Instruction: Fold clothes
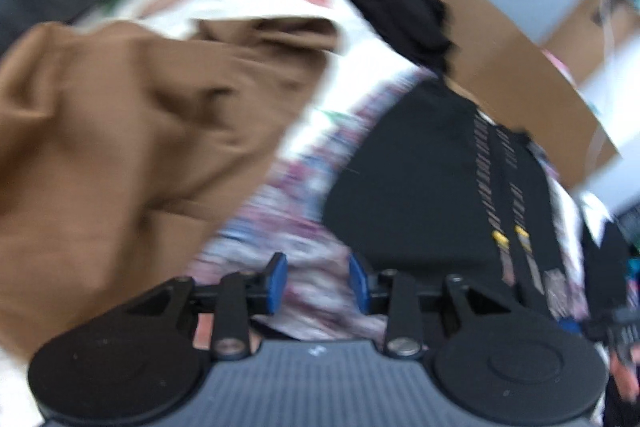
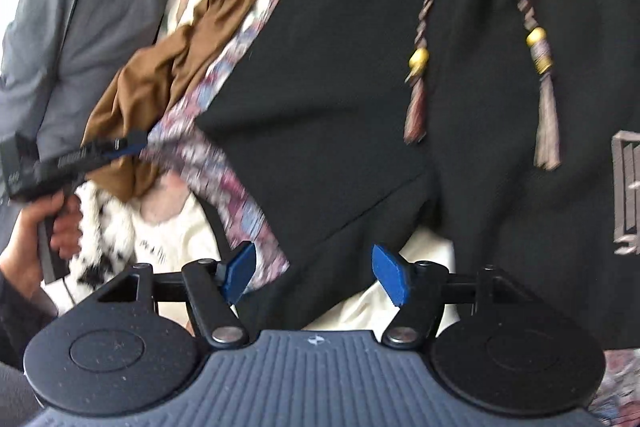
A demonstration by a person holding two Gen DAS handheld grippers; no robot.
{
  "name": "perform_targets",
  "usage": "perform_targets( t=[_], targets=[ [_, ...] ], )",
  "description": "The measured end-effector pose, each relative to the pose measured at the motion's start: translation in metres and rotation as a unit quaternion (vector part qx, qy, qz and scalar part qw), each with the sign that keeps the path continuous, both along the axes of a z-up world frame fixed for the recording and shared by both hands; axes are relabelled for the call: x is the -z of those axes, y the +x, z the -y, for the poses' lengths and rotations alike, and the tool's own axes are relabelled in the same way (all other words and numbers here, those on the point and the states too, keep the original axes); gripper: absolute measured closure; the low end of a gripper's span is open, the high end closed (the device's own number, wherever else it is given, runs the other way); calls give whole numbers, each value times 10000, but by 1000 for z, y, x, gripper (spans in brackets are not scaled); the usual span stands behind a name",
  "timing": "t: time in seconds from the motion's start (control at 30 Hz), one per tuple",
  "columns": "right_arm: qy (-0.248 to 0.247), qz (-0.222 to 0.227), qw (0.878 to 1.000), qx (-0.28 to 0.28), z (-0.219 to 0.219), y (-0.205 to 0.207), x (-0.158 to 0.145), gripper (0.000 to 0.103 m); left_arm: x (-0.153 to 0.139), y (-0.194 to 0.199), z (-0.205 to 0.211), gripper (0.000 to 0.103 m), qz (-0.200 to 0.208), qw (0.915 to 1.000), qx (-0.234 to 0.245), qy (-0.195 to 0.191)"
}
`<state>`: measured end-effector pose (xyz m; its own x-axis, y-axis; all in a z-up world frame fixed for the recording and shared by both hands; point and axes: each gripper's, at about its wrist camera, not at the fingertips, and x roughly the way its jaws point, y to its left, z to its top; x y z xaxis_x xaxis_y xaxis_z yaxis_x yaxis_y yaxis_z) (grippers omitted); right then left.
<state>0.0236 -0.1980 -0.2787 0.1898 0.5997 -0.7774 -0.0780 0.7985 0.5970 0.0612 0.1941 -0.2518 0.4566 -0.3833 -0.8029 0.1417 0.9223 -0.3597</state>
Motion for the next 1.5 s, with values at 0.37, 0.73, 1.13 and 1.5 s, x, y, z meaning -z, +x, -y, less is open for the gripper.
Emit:
perform_targets(
  t=[0.37, 0.73, 1.13, 1.5],
  targets=[
    [-457, 613, 9955, 562, 45, 20, -13, 30, 34, -47, 104, 50, -622, 9803, 1861, 231],
    [-818, 873, 9878, 995, 97, 17, -17, 29, 63, -79, 136, 54, -819, 9607, 2489, 916],
    [-1459, 1031, 9715, 1561, 176, -2, -18, 29, 57, -89, 125, 98, -973, 9484, 2815, 1086],
    [-2224, 697, 9637, 1300, 218, -42, 1, 29, 23, -69, 136, 82, -801, 9517, 2810, 947]
  ],
)
